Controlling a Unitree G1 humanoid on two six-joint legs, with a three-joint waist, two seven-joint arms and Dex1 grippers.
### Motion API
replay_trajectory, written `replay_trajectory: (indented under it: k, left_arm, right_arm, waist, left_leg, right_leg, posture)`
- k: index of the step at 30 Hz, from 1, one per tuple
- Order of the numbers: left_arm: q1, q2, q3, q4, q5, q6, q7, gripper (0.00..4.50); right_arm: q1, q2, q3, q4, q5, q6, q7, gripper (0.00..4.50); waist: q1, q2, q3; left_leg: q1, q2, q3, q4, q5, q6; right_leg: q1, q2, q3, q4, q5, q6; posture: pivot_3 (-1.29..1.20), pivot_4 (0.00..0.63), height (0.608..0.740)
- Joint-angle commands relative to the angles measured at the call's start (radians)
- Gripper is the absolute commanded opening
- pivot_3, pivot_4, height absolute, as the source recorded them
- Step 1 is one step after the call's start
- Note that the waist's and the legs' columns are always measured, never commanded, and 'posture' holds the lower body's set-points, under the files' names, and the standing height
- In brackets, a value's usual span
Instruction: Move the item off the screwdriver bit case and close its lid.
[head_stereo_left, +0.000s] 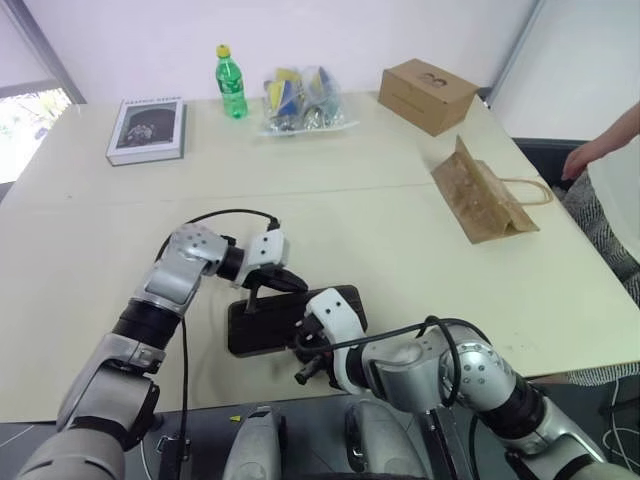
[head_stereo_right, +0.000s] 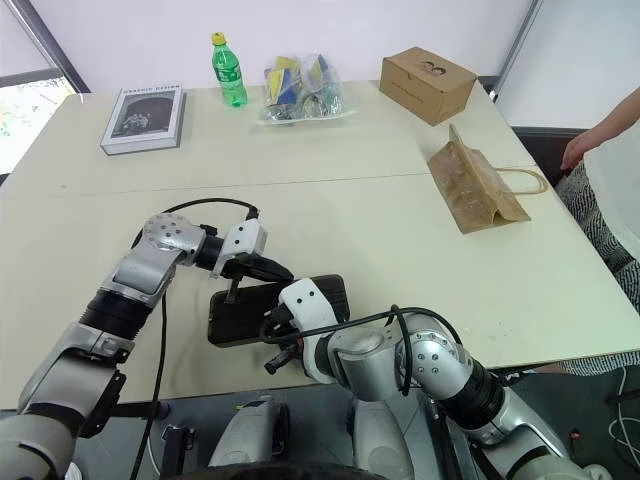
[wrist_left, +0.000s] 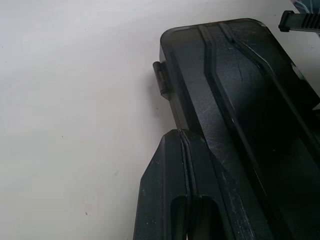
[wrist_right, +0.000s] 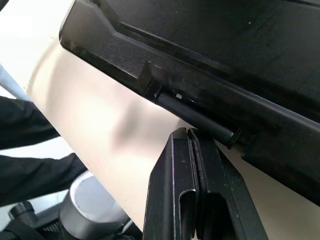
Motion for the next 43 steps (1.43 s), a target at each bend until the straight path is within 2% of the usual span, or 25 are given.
replay_trajectory:
  k: [1, 5, 10, 18, 21, 23, 25, 27, 34, 43]
  left_arm:
    - [0.007, -0.024, -0.042, 0.006, 0.004, -0.034, -0.023, 0.00]
    - [-0.032, -0.038, -0.020, 0.082, 0.021, -0.070, 0.010, 0.00]
    - [-0.079, -0.058, 0.027, 0.158, 0.020, -0.090, 0.078, 0.00]
    - [-0.088, -0.040, 0.119, 0.139, -0.017, -0.045, 0.177, 0.00]
    - [-0.068, -0.029, 0.188, 0.066, -0.052, 0.021, 0.251, 0.00]
    - [-0.040, -0.019, 0.236, -0.010, -0.084, 0.084, 0.300, 0.00]
    - [-0.001, -0.006, 0.278, -0.102, -0.124, 0.160, 0.336, 0.00]
    - [0.088, 0.028, 0.329, -0.272, -0.183, 0.283, 0.368, 0.00]
    - [0.376, 0.128, 0.457, -0.672, -0.326, 0.534, 0.462, 0.00]
    - [0.580, 0.220, 0.621, -0.859, -0.457, 0.630, 0.500, 0.00]
  right_arm:
    - [-0.028, -0.002, -0.090, -0.019, -0.056, -0.009, 0.025, 0.02]
    - [-0.028, -0.029, -0.114, -0.047, -0.009, 0.010, 0.114, 0.02]
    - [-0.057, -0.114, -0.174, -0.082, 0.036, 0.047, 0.280, 0.02]
    - [-0.098, -0.332, -0.321, -0.201, 0.047, 0.062, 0.661, 0.02]
    - [-0.091, -0.467, -0.382, -0.251, -0.134, 0.019, 0.864, 0.02]
    - [-0.055, -0.556, -0.408, -0.265, -0.300, -0.074, 1.002, 0.02]
    - [-0.004, -0.602, -0.445, -0.239, -0.411, -0.154, 1.087, 0.02]
    - [0.063, -0.636, -0.524, -0.189, -0.479, -0.211, 1.143, 0.02]
    - [0.284, -0.697, -0.709, -0.133, -0.671, -0.381, 1.355, 0.02]
    - [0.325, -0.692, -0.827, -0.049, -0.757, -0.463, 1.529, 0.02]
  waist:
    - [0.001, 0.000, 0.000]
    - [0.004, 0.000, 0.000]
    - [0.005, 0.000, 0.000]
    - [0.005, 0.000, 0.000]
    - [0.006, 0.000, 0.001]
    - [0.007, 0.000, 0.001]
    - [0.006, 0.000, 0.001]
    - [0.002, 0.000, 0.001]
    - [0.008, -0.001, 0.001]
    - [0.006, -0.002, 0.002]
  left_leg:
    - [0.000, 0.000, 0.000, 0.000, 0.000, 0.000]
    - [0.000, 0.000, 0.000, 0.000, 0.000, 0.000]
    - [-0.001, -0.001, 0.000, 0.000, 0.000, 0.000]
    - [-0.001, 0.000, 0.000, 0.000, -0.002, 0.004]
    - [-0.002, 0.000, 0.000, 0.000, -0.002, 0.004]
    - [-0.002, 0.000, 0.000, 0.000, -0.002, 0.004]
    - [-0.002, -0.001, 0.000, 0.000, -0.002, 0.004]
    - [-0.002, -0.001, 0.001, 0.000, -0.002, 0.004]
    - [0.000, 0.000, 0.001, -0.001, -0.003, 0.004]
    - [0.001, -0.001, 0.002, -0.001, -0.003, 0.004]
  right_leg:
    - [0.000, 0.000, 0.000, 0.000, 0.000, 0.000]
    - [0.000, 0.000, 0.000, 0.000, 0.000, 0.000]
    - [0.000, 0.000, 0.000, -0.001, 0.001, 0.002]
    - [-0.001, 0.000, -0.001, -0.001, 0.001, 0.003]
    - [-0.001, 0.000, -0.001, -0.002, 0.001, 0.003]
    - [-0.001, -0.001, -0.001, -0.002, 0.001, 0.003]
    - [-0.001, -0.001, -0.001, -0.003, 0.000, 0.005]
    - [-0.001, -0.001, 0.000, -0.003, 0.000, 0.005]
    - [0.000, -0.002, 0.000, -0.002, 0.000, 0.005]
    - [0.001, -0.002, 0.000, -0.003, -0.002, 0.002]
  posture:
    - [0.00, 0.150, 0.740]
    - [0.00, 0.150, 0.740]
    - [0.00, 0.150, 0.740]
    - [0.00, 0.150, 0.740]
    - [0.00, 0.150, 0.740]
    - [0.00, 0.150, 0.740]
    - [0.00, 0.150, 0.740]
    - [0.00, 0.150, 0.740]
    - [0.00, 0.150, 0.740]
    - [0.00, 0.150, 0.740]
